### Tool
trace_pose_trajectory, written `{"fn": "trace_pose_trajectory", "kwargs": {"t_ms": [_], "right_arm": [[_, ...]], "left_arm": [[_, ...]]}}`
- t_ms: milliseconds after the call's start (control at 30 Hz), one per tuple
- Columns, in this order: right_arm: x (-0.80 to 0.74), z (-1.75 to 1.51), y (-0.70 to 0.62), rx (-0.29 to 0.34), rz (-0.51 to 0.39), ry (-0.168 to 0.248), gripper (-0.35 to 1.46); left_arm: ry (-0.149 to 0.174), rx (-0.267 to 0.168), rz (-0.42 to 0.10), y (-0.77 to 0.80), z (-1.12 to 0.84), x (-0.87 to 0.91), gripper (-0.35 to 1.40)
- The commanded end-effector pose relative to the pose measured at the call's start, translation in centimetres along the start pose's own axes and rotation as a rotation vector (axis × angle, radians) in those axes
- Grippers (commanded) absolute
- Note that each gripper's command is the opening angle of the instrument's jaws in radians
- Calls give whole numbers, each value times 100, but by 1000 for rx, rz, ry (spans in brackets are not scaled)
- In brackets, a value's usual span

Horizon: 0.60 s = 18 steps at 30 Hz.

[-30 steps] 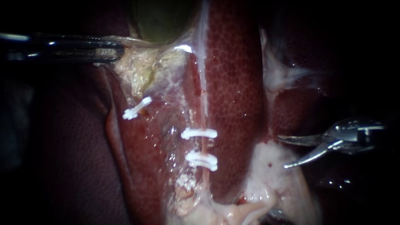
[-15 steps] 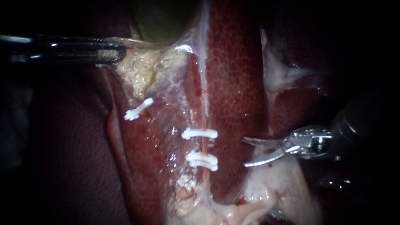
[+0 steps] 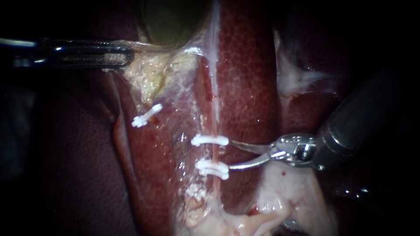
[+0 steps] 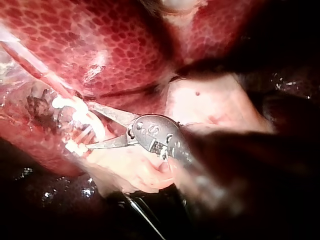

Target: Go to the cutting position right tube

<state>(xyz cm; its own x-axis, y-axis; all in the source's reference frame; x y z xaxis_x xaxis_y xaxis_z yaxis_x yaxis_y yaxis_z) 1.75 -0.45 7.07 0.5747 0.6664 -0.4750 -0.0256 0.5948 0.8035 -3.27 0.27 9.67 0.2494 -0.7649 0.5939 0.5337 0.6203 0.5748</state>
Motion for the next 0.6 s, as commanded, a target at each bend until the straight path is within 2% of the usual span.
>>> {"fn": "trace_pose_trajectory", "kwargs": {"t_ms": [33, 100, 267, 600], "right_arm": [[-2, 2, 0, -2, 2, -11, 136], [-5, 7, 2, -3, 7, -28, 133], [-11, 18, 6, 0, 25, -33, 129], [0, 37, 19, -9, 48, -28, 129]], "left_arm": [[0, 0, 0, 0, 0, 0, -35], [0, -1, 0, -1, 0, 0, -35], [0, 2, 0, -1, 0, 0, -35], [0, 4, 0, -2, 0, 1, -35]]}}
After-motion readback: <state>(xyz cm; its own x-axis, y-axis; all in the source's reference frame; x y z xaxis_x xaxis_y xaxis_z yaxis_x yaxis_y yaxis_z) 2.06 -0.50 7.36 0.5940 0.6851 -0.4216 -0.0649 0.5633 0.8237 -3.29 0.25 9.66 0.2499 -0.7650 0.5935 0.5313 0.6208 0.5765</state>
